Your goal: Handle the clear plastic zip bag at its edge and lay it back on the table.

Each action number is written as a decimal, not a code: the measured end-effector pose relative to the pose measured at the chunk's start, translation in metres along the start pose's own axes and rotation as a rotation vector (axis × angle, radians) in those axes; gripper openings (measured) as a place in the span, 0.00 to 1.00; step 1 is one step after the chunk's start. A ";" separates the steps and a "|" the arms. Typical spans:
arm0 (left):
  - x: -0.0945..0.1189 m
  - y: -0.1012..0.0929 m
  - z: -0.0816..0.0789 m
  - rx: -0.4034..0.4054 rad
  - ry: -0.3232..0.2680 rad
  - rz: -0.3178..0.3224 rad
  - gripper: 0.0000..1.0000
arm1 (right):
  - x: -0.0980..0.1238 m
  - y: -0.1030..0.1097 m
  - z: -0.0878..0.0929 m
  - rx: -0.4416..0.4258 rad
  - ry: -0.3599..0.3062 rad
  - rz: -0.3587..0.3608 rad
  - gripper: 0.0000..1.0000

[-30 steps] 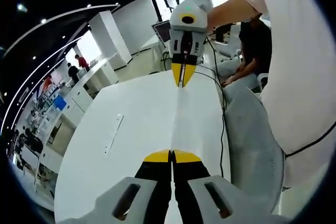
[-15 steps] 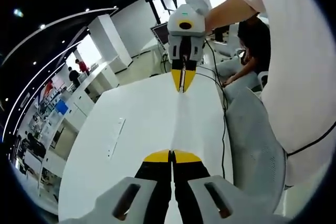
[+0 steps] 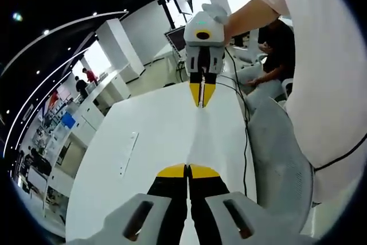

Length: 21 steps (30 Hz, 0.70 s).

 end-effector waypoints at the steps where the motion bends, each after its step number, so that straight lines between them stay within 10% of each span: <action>1: 0.000 0.000 0.000 -0.003 0.002 0.001 0.00 | -0.001 0.000 0.000 0.001 -0.001 -0.004 0.00; 21: -0.001 -0.001 0.001 0.025 0.015 0.018 0.00 | 0.005 -0.007 -0.004 0.016 -0.013 0.025 0.00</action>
Point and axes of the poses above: the point that each gripper's makers call its tool centre point, and the gripper's own axes: x roughly backward along the fingers, y roughly to its left, z roughly out of its underside, the point moved 5 cm from there along x, roughly backward along the fingers, and after that the axes turned 7 degrees about -y, right-handed, at the moved point
